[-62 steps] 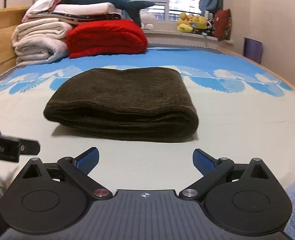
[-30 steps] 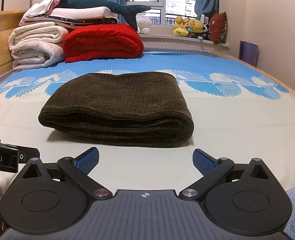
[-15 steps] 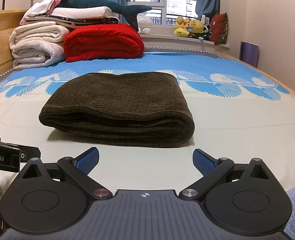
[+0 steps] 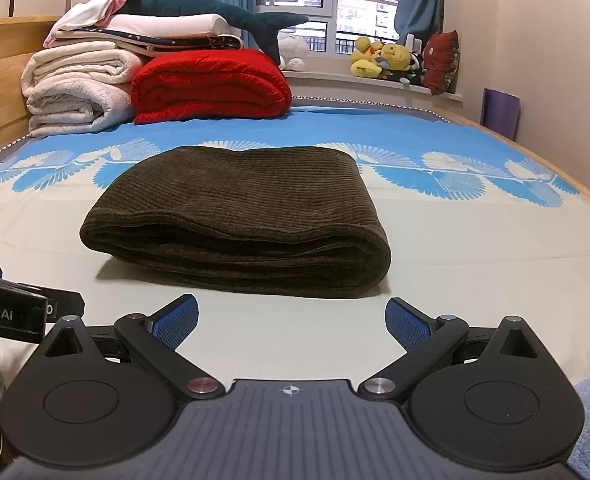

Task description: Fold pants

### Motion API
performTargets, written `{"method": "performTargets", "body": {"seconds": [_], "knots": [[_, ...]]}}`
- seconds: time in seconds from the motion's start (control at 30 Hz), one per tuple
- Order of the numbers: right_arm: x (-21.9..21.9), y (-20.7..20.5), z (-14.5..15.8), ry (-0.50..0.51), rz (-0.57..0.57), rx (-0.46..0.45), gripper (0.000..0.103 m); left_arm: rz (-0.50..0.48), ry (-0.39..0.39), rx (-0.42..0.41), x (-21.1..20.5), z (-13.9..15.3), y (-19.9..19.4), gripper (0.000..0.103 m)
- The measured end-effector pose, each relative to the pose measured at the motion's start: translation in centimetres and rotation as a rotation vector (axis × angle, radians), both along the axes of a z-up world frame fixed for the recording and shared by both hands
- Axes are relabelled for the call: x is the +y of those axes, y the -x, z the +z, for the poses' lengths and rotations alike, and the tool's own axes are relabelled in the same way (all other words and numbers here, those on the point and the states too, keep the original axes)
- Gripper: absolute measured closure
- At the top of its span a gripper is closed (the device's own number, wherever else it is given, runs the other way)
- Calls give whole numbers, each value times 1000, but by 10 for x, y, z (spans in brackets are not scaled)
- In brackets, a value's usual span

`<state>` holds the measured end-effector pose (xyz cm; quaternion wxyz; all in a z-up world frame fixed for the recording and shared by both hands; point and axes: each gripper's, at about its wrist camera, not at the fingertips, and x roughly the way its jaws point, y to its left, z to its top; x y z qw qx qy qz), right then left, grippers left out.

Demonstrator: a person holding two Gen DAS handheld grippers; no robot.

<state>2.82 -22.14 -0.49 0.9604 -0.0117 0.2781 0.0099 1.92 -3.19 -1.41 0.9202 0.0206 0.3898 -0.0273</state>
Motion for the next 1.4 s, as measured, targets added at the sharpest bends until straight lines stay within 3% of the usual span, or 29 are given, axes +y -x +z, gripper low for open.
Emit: {"method": "performTargets", "body": {"seconds": [1.4], "knots": [[1,1,2,-2,10,-8,3,14,8,6,-1,-1,-1,1]]}}
